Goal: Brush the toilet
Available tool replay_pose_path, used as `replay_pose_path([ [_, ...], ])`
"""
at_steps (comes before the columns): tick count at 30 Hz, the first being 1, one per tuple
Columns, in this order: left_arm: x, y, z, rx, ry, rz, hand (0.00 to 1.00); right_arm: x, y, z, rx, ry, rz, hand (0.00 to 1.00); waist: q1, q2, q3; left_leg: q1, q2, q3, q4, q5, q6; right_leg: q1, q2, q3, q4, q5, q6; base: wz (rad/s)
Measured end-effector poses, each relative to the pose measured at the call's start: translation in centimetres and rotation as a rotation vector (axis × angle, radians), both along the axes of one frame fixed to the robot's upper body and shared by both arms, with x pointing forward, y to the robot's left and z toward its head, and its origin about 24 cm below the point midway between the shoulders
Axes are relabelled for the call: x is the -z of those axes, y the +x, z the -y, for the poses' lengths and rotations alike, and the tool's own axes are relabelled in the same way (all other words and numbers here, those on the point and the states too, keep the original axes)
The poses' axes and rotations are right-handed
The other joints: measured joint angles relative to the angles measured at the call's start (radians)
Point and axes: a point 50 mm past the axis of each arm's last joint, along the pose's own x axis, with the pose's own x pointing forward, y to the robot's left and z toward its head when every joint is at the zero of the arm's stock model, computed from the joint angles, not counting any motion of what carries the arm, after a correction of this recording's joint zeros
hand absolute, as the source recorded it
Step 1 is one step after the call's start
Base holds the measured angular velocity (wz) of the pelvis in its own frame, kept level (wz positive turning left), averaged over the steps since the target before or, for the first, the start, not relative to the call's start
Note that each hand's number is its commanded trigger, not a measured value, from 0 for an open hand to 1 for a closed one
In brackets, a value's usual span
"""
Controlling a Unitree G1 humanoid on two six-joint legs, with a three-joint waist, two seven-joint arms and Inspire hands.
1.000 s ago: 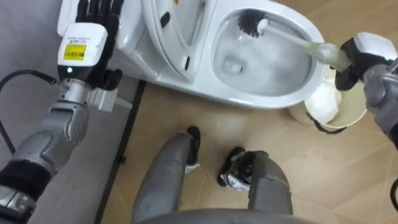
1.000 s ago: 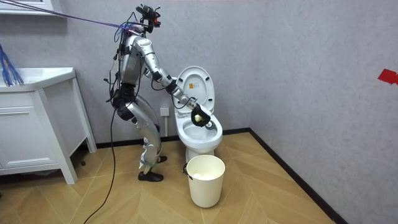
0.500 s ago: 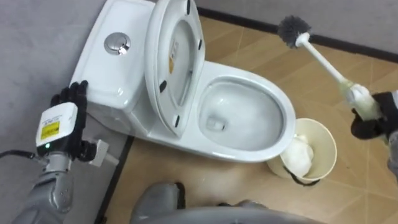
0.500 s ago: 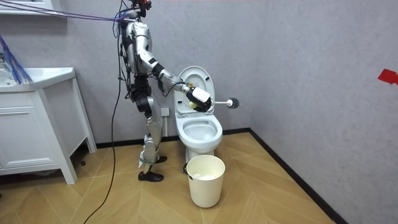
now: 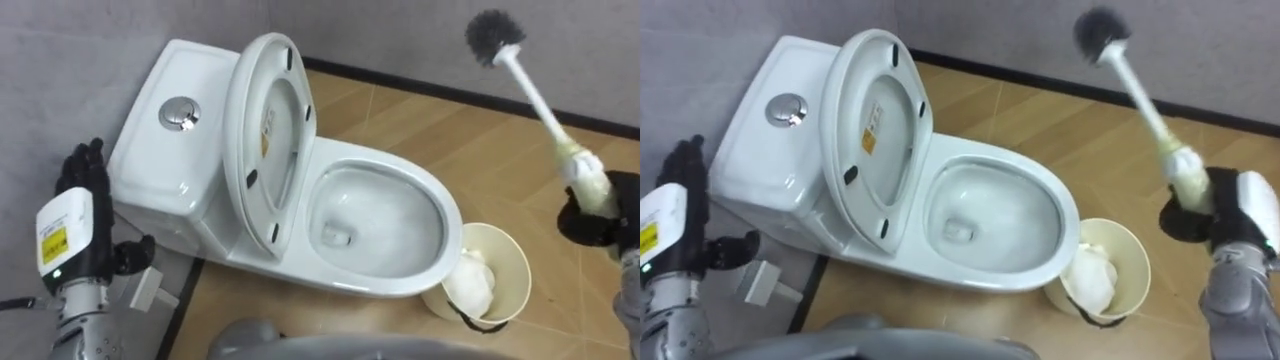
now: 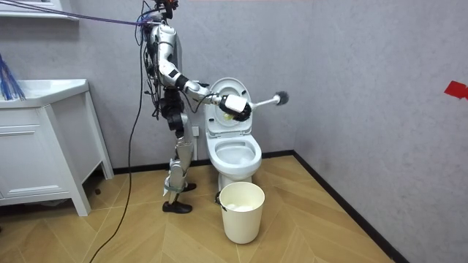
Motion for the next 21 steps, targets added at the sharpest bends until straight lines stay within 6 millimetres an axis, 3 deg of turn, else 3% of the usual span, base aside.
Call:
replay_pose_path([
  [6, 2.1, -3.0, 0.2, -0.112, -0.123, -0.064, 0.00, 0.6, -1.9, 0.5, 0.112, 0.054, 0.029, 1.00, 0.018, -0.007, -0.0056, 0.066, -0.002, 0.009, -0.040, -0.004, -0.001, 0.047, 0.010, 0.018, -0.021, 0.004, 0.004, -0.08],
  [10, 5.6, -7.3, 0.1, -0.302, -0.284, -0.249, 0.00, 3.2, -4.3, -0.6, 0.229, 0.174, -0.012, 1.00, 0.020, -0.007, -0.0081, 0.105, 0.001, 0.011, -0.052, -0.015, -0.014, 0.076, 0.012, 0.028, -0.032, 0.004, 0.004, -0.20],
  [12, 7.5, -10.3, -0.1, -0.465, -0.400, -0.395, 0.00, 5.1, -6.0, -1.2, 0.301, 0.237, -0.076, 1.00, 0.011, -0.005, -0.0074, 0.099, 0.007, 0.009, -0.041, -0.026, -0.017, 0.076, 0.017, 0.031, -0.032, 0.004, 0.004, 0.00],
  [14, 8.2, -12.0, -0.4, -0.582, -0.486, -0.437, 0.00, 6.3, -7.2, -1.1, 0.357, 0.262, -0.145, 1.00, 0.009, 0.000, -0.0053, 0.097, 0.013, 0.009, -0.037, -0.029, -0.015, 0.076, 0.016, 0.033, -0.033, 0.004, 0.004, 0.06],
  [16, 8.6, -12.9, -0.7, -0.696, -0.577, -0.421, 0.00, 7.2, -8.3, -1.1, 0.410, 0.291, -0.195, 1.00, 0.007, 0.005, -0.0035, 0.090, 0.011, 0.009, -0.027, -0.032, -0.010, 0.076, 0.013, 0.029, -0.033, 0.004, 0.005, 0.06],
  [18, 8.9, -14.0, -1.1, -0.821, -0.680, -0.405, 0.00, 8.0, -8.9, -1.6, 0.446, 0.320, -0.239, 1.00, -0.006, 0.020, 0.0044, 0.080, 0.009, 0.009, -0.026, -0.035, -0.006, 0.077, 0.011, 0.026, -0.033, 0.004, 0.005, 0.02],
  [21, 9.2, -14.4, -1.2, -0.887, -0.768, -0.383, 0.00, 8.7, -9.4, -2.4, 0.466, 0.349, -0.268, 1.00, -0.012, 0.027, 0.0057, 0.077, 0.009, 0.010, -0.014, -0.037, -0.004, 0.076, 0.010, 0.030, -0.033, 0.005, 0.005, -0.02],
])
